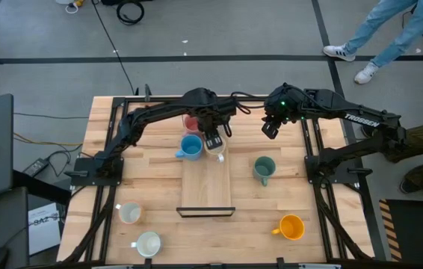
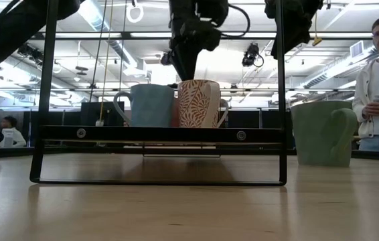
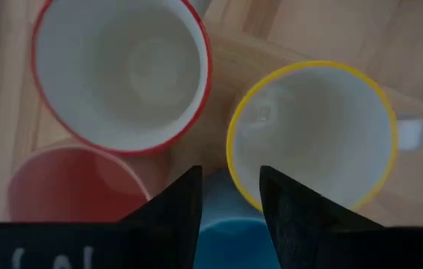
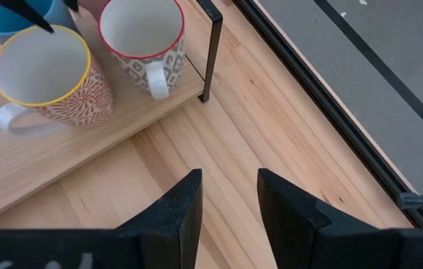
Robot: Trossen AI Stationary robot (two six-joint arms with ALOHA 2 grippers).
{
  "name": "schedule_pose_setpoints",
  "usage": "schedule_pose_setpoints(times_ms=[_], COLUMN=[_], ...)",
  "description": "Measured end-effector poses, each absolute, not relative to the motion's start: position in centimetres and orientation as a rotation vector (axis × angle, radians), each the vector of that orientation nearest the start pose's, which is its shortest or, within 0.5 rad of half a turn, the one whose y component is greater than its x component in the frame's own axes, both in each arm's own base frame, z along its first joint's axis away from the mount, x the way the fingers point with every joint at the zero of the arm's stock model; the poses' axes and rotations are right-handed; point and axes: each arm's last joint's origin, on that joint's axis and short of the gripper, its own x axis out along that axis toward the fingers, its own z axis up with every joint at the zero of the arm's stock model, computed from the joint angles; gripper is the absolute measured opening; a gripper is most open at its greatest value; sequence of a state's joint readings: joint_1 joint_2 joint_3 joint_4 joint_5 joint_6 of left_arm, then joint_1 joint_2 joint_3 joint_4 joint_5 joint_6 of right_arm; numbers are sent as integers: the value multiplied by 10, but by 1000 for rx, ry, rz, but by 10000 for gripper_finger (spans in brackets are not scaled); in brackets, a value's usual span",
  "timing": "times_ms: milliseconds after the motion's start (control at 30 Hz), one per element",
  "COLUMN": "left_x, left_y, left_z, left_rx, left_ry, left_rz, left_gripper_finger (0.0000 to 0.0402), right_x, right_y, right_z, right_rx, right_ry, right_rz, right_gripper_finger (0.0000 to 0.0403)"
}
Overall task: Place coffee mugs
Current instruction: Put the yellow patterned mug on the shelf
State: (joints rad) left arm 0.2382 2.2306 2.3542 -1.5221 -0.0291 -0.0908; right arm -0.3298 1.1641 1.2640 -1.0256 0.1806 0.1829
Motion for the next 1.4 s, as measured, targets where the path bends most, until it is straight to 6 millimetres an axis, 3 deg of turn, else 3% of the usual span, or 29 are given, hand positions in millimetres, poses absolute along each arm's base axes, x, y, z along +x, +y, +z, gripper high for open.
schedule_pose_setpoints(times_ms=[200,333,633,933,1067,1200,1400], left_x=[410,397,346,314,302,285,242], left_y=[96,82,38,-17,-41,-57,-69], left_z=[326,352,421,452,448,421,381], left_rx=[-160,-97,-41,0,38,52,-59], left_ry=[1367,1305,1139,1028,1041,1143,1214], left_rz=[226,181,160,144,152,196,275], left_gripper_finger=[141,141,141,141,141,141,141], right_x=[198,198,198,198,198,198,198], right_y=[-73,-73,-73,-73,-73,-73,-72], right_z=[353,353,353,353,353,353,353], right_rx=[236,235,236,236,236,235,238], right_ry=[888,887,888,888,888,888,885], right_rz=[-558,-558,-557,-557,-557,-555,-555], right_gripper_finger=[135,135,135,135,135,135,135])
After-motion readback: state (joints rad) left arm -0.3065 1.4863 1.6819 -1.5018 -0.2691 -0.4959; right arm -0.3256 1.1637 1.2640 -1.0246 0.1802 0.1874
